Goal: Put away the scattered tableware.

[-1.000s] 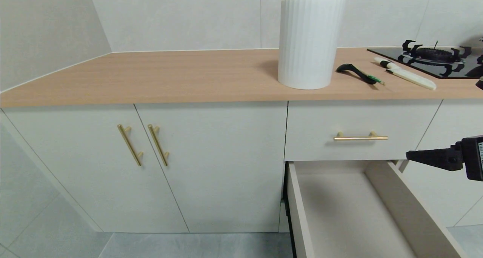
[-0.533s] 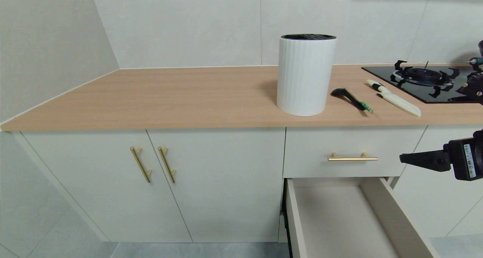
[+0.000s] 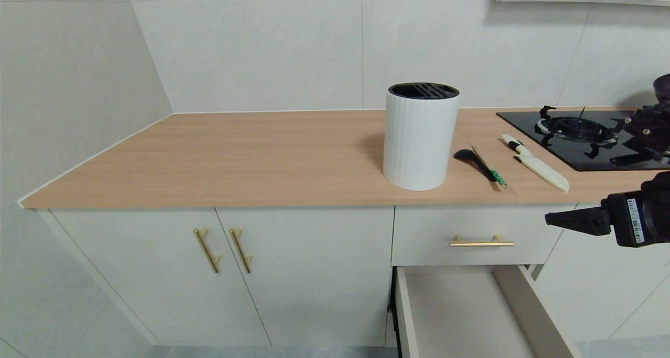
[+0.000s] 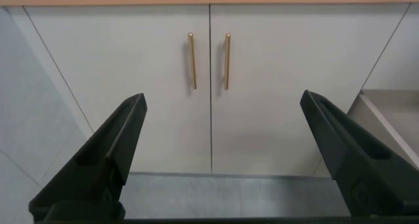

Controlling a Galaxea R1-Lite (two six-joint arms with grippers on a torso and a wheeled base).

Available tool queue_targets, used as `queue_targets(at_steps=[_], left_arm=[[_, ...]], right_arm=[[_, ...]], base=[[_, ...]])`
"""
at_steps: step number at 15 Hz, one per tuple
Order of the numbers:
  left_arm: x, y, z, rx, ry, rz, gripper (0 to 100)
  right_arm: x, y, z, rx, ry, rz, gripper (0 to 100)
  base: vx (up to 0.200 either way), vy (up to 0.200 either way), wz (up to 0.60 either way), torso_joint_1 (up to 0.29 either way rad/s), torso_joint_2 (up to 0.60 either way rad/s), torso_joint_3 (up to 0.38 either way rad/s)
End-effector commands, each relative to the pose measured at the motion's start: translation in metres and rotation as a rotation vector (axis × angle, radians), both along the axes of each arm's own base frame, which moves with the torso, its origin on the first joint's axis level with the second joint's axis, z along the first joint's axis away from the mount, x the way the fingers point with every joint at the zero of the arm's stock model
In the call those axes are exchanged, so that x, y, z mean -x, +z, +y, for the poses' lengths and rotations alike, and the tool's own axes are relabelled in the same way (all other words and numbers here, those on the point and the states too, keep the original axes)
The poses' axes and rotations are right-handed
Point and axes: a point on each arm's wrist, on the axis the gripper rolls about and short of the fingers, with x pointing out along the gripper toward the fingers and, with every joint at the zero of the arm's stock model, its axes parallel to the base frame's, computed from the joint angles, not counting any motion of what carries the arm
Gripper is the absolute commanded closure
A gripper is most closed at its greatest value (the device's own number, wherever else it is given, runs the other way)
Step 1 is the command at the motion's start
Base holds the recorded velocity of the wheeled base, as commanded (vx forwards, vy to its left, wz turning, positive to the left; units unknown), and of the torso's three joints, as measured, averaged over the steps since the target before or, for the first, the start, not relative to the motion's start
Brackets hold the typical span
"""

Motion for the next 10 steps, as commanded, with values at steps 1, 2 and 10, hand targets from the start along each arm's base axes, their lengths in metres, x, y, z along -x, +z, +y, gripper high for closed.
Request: queue_targets(at_steps=[1, 2, 10], left_arm=[[0.0, 0.0, 0.0, 0.001, 0.001, 0.002, 0], [0.0, 0.0, 0.0, 0.001, 0.001, 0.002, 0], [0.0, 0.0, 0.0, 0.001, 0.001, 0.002, 0]], right_arm=[[-0.016, 0.0, 0.004, -0.001, -0.006, -0.002, 0], [-0.033, 0.005, 0.005, -0.009, -0.026, -0.022, 0], [-0.175, -0.033, 0.006, 0.02, -0.158, 0.127, 0]], base=[[0.0, 0.0, 0.0, 0.056, -0.14, -0.071], [0.0, 0.0, 0.0, 0.027, -0.06, -0.046], [0.0, 0.0, 0.0, 0.0, 0.0, 0.0]])
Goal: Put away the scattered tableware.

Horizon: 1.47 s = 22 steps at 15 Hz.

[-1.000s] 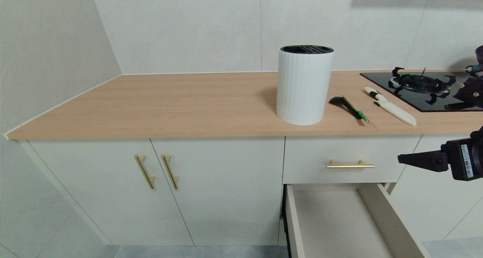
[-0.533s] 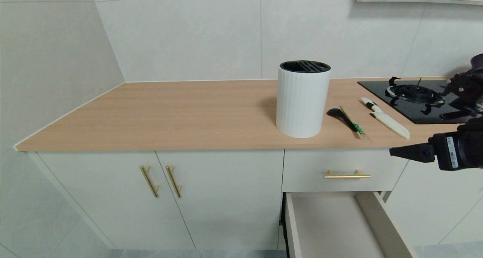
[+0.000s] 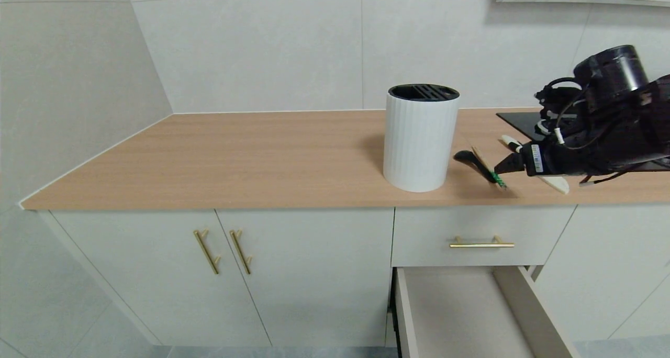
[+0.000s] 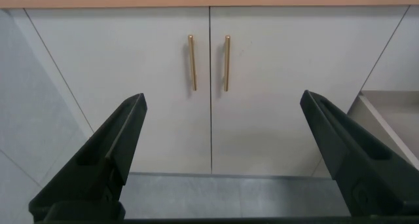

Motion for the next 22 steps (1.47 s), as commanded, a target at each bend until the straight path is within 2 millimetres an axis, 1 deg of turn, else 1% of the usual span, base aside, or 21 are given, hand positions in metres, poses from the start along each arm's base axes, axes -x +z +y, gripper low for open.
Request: queue_targets(at_steps=[1, 2, 3, 6, 11, 12, 18, 20, 22], left_arm=[[0.0, 0.0, 0.0, 0.001, 0.002, 0.001, 0], [0.0, 0.0, 0.0, 0.001, 0.0, 0.001, 0], [0.0, 0.0, 0.0, 0.001, 0.0, 0.003, 0], [0.0, 0.0, 0.0, 0.001, 0.0, 0.001, 0], [0.0, 0.0, 0.0, 0.001, 0.0, 0.001, 0], [0.0, 0.0, 0.0, 0.001, 0.0, 0.001, 0], [0.0, 0.0, 0.0, 0.001, -0.001, 0.003, 0], [0.0, 0.0, 0.0, 0.001, 0.002, 0.001, 0], [0.0, 0.0, 0.0, 0.001, -0.001, 0.001, 0]], right_arm=[[-0.041, -0.036, -0.005, 0.016, -0.038, 0.089, 0], [-0.043, -0.037, -0.007, 0.016, -0.046, 0.09, 0], [-0.051, -0.043, -0.008, 0.011, -0.055, 0.1, 0], [-0.065, -0.054, -0.006, -0.003, -0.074, 0.115, 0], [-0.072, -0.061, -0.005, -0.014, -0.081, 0.109, 0], [-0.072, -0.061, -0.005, -0.016, -0.083, 0.11, 100], [-0.074, -0.061, -0.005, -0.022, -0.087, 0.094, 100], [-0.071, -0.058, -0.005, -0.023, -0.087, 0.09, 100], [-0.066, -0.049, -0.006, -0.034, -0.094, 0.067, 100]], base=[[0.0, 0.0, 0.0, 0.0, 0.0, 0.0], [0.0, 0.0, 0.0, 0.0, 0.0, 0.0], [0.0, 0.0, 0.0, 0.0, 0.0, 0.0], [0.0, 0.0, 0.0, 0.0, 0.0, 0.0], [0.0, 0.0, 0.0, 0.0, 0.0, 0.0], [0.0, 0.0, 0.0, 0.0, 0.0, 0.0], [0.0, 0.0, 0.0, 0.0, 0.0, 0.0], [0.0, 0.0, 0.0, 0.0, 0.0, 0.0], [0.0, 0.0, 0.0, 0.0, 0.0, 0.0]])
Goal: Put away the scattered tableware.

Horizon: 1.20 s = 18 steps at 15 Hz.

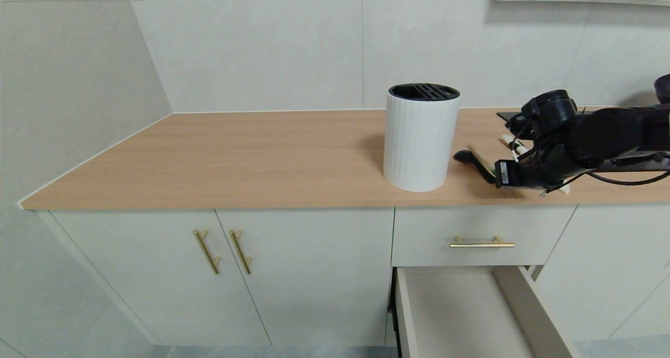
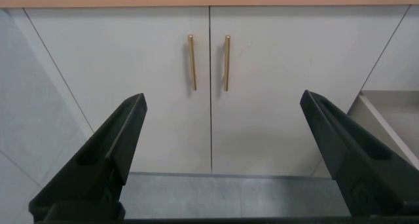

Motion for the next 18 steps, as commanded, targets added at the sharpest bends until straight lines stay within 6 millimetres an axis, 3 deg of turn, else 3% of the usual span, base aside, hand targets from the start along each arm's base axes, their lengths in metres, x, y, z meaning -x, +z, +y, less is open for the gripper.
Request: queue_targets(at_steps=[1, 3, 5, 6, 7, 9, 10, 12, 14, 18], left_arm=[[0.0, 0.0, 0.0, 0.0, 0.001, 0.003, 0], [0.0, 0.0, 0.0, 0.0, 0.001, 0.001, 0], [0.0, 0.0, 0.0, 0.0, 0.002, 0.001, 0], [0.0, 0.0, 0.0, 0.0, -0.001, 0.001, 0], [0.0, 0.0, 0.0, 0.0, 0.001, 0.001, 0], [0.0, 0.0, 0.0, 0.0, 0.001, 0.001, 0], [0.0, 0.0, 0.0, 0.0, 0.002, 0.001, 0], [0.0, 0.0, 0.0, 0.0, 0.001, 0.001, 0], [0.0, 0.0, 0.0, 0.0, 0.002, 0.001, 0], [0.0, 0.0, 0.0, 0.0, 0.002, 0.001, 0]], right_arm=[[0.013, 0.017, -0.002, -0.009, -0.003, -0.035, 100], [0.025, 0.028, -0.003, -0.013, 0.0, -0.056, 100], [0.077, 0.066, -0.01, -0.028, 0.012, -0.139, 100], [0.097, 0.074, -0.012, -0.037, 0.029, -0.146, 100], [0.13, 0.085, -0.008, -0.057, 0.089, -0.126, 100], [0.182, 0.097, -0.007, -0.062, 0.14, -0.088, 100], [0.196, 0.098, -0.007, -0.068, 0.151, -0.088, 100], [0.241, 0.09, -0.014, -0.076, 0.19, -0.098, 100], [0.262, 0.073, -0.015, -0.046, 0.238, -0.042, 100], [0.264, 0.056, -0.012, -0.016, 0.267, 0.041, 100]], base=[[0.0, 0.0, 0.0, 0.0, 0.0, 0.0], [0.0, 0.0, 0.0, 0.0, 0.0, 0.0], [0.0, 0.0, 0.0, 0.0, 0.0, 0.0], [0.0, 0.0, 0.0, 0.0, 0.0, 0.0], [0.0, 0.0, 0.0, 0.0, 0.0, 0.0], [0.0, 0.0, 0.0, 0.0, 0.0, 0.0], [0.0, 0.0, 0.0, 0.0, 0.0, 0.0], [0.0, 0.0, 0.0, 0.0, 0.0, 0.0], [0.0, 0.0, 0.0, 0.0, 0.0, 0.0], [0.0, 0.0, 0.0, 0.0, 0.0, 0.0]])
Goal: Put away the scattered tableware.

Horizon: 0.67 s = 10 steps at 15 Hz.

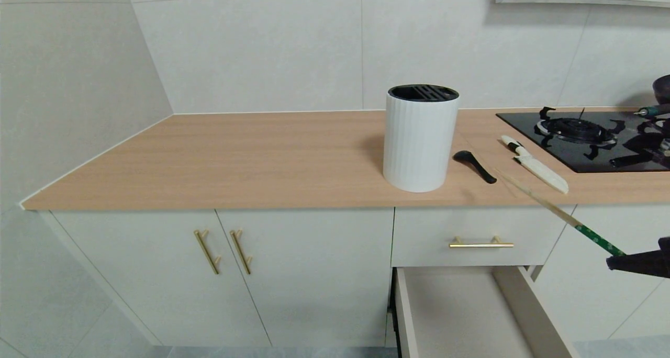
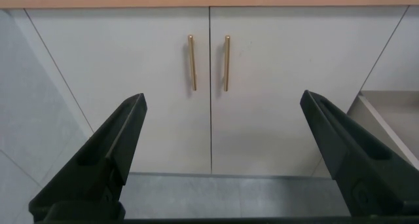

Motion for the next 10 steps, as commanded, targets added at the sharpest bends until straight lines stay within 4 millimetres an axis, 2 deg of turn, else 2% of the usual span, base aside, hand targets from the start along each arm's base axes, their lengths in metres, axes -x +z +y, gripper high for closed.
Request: queue_targets(at_steps=[1, 4, 10], left_arm=[[0.0, 0.0, 0.0, 0.0, 0.002, 0.001, 0], [0.0, 0.0, 0.0, 0.0, 0.001, 0.001, 0], [0.0, 0.0, 0.0, 0.0, 0.002, 0.001, 0]], right_arm=[[0.005, -0.004, 0.0, 0.008, 0.016, 0.013, 100], [0.0, -0.013, 0.004, 0.04, 0.047, 0.049, 100], [0.0, -0.015, 0.005, 0.047, 0.068, 0.053, 100]], base=[[0.0, 0.0, 0.0, 0.0, 0.0, 0.0], [0.0, 0.0, 0.0, -0.047, 0.13, 0.085], [0.0, 0.0, 0.0, -0.142, 0.43, 0.285]])
